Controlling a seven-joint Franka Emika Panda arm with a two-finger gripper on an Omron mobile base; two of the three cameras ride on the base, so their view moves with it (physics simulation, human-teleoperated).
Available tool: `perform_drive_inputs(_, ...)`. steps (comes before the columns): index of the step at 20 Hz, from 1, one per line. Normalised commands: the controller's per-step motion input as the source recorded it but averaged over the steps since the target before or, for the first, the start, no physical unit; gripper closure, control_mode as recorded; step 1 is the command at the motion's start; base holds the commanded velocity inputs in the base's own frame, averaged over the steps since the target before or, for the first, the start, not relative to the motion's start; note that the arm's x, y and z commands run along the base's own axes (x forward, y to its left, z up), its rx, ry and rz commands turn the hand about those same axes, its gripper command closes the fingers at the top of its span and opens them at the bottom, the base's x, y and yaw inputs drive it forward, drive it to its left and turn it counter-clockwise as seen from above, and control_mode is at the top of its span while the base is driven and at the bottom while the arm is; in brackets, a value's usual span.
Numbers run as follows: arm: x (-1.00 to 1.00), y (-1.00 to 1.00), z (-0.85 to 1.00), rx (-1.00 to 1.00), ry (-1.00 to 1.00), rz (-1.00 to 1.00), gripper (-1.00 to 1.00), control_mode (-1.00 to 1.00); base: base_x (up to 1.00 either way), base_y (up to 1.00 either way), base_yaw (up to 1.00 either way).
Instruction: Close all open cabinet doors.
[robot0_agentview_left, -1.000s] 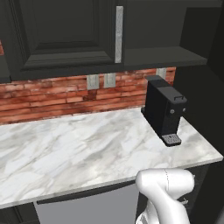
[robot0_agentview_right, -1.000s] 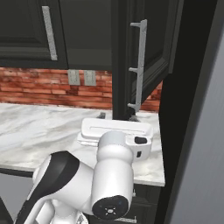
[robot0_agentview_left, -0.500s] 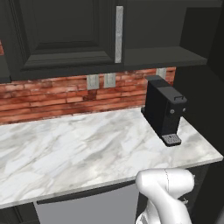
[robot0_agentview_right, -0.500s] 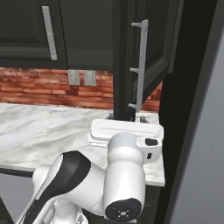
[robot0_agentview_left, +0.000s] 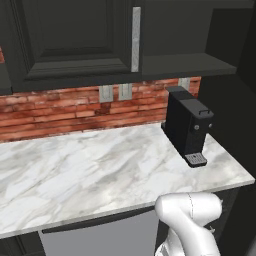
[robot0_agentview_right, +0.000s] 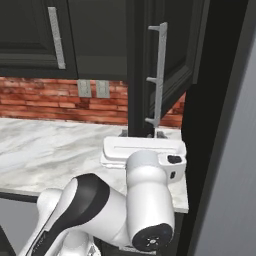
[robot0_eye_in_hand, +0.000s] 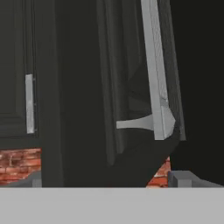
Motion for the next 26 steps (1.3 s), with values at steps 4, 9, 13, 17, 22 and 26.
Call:
perform_drive_inputs(4, 0.42, 0.4, -0.23, 0.0, -0.03, 0.12, -1.0, -1.0, 0.0, 0.0, 0.0)
perform_drive_inputs(9, 0.45, 0.53, -0.2, 0.0, -0.04, 0.06, -1.0, -1.0, 0.0, 0.0, 0.0)
perform_drive_inputs(13, 0.43, 0.55, -0.16, 0.0, -0.07, 0.04, -1.0, -1.0, 0.0, 0.0, 0.0)
perform_drive_inputs(17, 0.42, 0.55, -0.17, 0.0, -0.07, 0.03, -1.0, -1.0, 0.0, 0.0, 0.0)
perform_drive_inputs(22, 0.42, 0.5, -0.19, 0.0, -0.06, 0.08, -1.0, -1.0, 0.0, 0.0, 0.0)
perform_drive_inputs(26, 0.21, 0.25, -0.14, 0.0, -0.1, 0.13, -1.0, -1.0, 0.0, 0.0, 0.0)
